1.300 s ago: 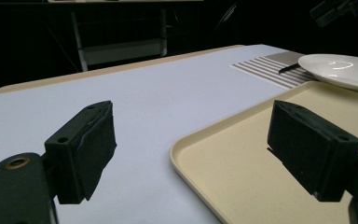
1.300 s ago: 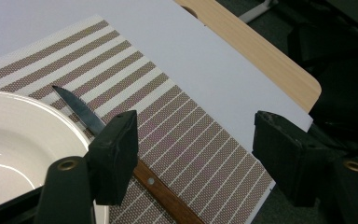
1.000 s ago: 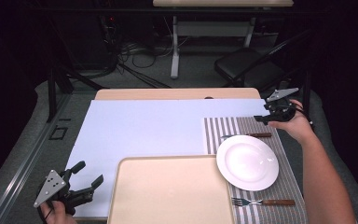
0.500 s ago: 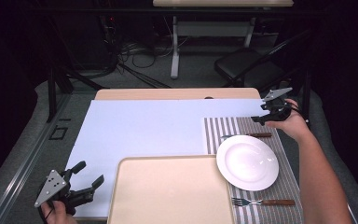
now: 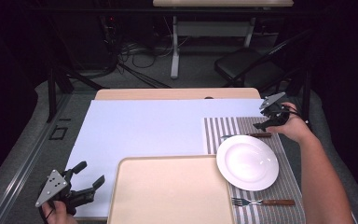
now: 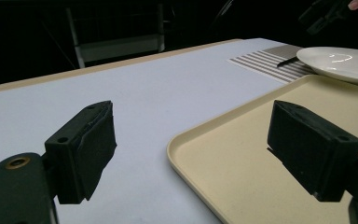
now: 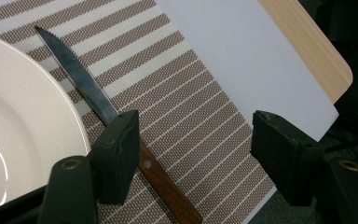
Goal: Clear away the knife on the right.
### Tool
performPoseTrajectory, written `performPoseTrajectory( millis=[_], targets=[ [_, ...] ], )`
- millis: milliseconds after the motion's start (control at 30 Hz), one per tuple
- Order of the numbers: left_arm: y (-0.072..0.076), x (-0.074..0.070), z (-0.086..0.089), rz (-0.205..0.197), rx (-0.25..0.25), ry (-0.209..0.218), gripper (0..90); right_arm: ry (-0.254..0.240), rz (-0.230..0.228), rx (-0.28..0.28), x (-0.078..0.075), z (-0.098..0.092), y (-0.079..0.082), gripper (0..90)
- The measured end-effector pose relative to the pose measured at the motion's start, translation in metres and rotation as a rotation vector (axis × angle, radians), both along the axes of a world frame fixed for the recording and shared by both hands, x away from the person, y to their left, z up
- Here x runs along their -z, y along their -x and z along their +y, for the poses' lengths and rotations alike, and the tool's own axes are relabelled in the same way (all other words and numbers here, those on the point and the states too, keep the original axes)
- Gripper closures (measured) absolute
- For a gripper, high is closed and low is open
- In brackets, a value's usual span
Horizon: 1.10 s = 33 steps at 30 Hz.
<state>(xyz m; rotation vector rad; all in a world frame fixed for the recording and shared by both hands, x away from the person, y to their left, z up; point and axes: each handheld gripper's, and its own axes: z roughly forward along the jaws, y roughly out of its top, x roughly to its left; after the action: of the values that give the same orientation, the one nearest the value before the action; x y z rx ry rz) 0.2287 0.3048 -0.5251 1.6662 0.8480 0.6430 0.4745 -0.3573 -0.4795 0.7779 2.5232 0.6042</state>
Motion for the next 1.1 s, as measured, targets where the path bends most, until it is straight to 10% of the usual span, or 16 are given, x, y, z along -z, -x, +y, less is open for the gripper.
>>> performPoseTrajectory(
  millis=[1100],
  targets=[
    [0.0, 0.0, -0.002, 0.004, 0.011, 0.0, 15.5, 0.342, -0.012, -0.262, 0.009, 0.014, 0.003, 42.7]
  ],
)
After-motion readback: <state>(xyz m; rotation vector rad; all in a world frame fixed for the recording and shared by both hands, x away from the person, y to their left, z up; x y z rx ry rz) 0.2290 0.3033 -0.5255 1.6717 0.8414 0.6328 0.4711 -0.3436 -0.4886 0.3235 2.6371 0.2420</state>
